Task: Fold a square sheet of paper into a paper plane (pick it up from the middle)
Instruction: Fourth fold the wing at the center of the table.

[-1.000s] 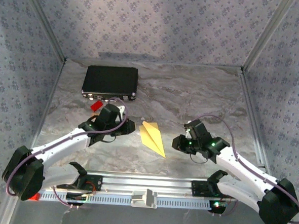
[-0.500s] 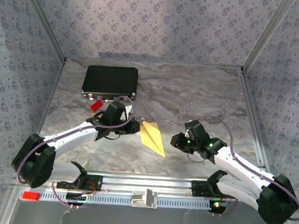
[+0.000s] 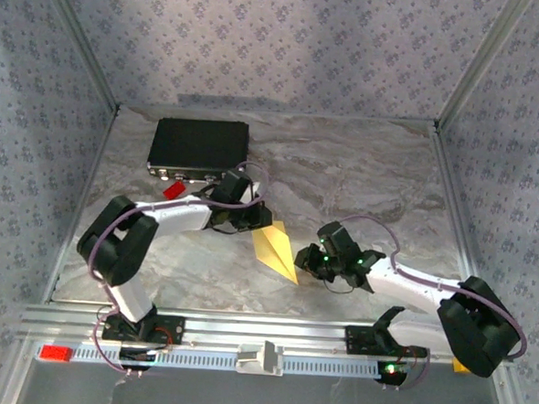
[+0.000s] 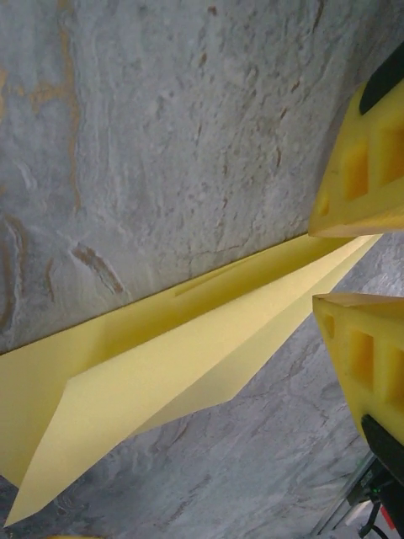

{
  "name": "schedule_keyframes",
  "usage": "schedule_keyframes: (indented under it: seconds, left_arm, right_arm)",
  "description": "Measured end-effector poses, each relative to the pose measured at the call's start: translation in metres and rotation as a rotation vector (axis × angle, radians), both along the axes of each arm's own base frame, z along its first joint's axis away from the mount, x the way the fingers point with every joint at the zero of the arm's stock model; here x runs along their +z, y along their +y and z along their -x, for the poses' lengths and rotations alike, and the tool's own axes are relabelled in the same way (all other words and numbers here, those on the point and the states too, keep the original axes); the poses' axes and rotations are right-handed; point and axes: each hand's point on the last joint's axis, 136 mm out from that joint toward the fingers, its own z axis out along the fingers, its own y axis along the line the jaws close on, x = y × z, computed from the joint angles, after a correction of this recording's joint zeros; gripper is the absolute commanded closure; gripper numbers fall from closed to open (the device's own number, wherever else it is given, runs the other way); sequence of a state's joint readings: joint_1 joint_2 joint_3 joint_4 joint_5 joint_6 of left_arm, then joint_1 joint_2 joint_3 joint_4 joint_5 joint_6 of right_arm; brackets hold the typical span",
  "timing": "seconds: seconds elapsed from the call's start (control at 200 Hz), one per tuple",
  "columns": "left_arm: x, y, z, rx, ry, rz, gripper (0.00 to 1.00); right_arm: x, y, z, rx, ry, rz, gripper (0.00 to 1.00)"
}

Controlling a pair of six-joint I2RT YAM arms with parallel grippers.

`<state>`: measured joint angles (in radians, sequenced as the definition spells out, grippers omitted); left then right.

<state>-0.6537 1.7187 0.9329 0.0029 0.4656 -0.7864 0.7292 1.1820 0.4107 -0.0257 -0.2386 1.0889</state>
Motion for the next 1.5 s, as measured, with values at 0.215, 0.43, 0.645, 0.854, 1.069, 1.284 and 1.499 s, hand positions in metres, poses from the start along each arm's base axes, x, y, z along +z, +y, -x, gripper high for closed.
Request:
schedule_keyframes:
  seconds: [0.215,0.43,0.645,0.854,1.069,1.284,1.499]
  left_arm:
    - [-0.024,-0.005,0.001,-0.010,0.065,-0.018,0.92]
    - [-0.032,-0.004,0.003,-0.010,0.078,-0.029,0.93]
    - [-0.046,0.000,0.007,-0.007,0.097,-0.048,0.93]
    - [-0.049,-0.001,0.006,-0.008,0.092,-0.043,0.94]
    - [-0.050,-0.002,0.005,-0.009,0.091,-0.041,0.94]
    - [-0.050,-0.002,0.005,-0.008,0.092,-0.041,0.95]
    - [-0.050,-0.002,0.005,-0.002,0.097,-0.039,0.95]
  right_arm:
    - [-0.002,-0.006,0.009,-0.013,0.009,-0.027,0.64]
    - [0.003,0.000,0.013,0.011,0.013,-0.062,0.64]
    - [-0.001,0.003,0.020,0.026,0.024,-0.073,0.64]
    - [-0.012,-0.001,0.028,0.017,0.056,-0.071,0.59]
    - [-0.013,0.004,0.031,0.037,0.069,-0.085,0.62]
    - [-0.012,0.008,0.036,0.054,0.069,-0.093,0.61]
    - [-0.008,0.004,0.040,0.045,0.060,-0.113,0.60]
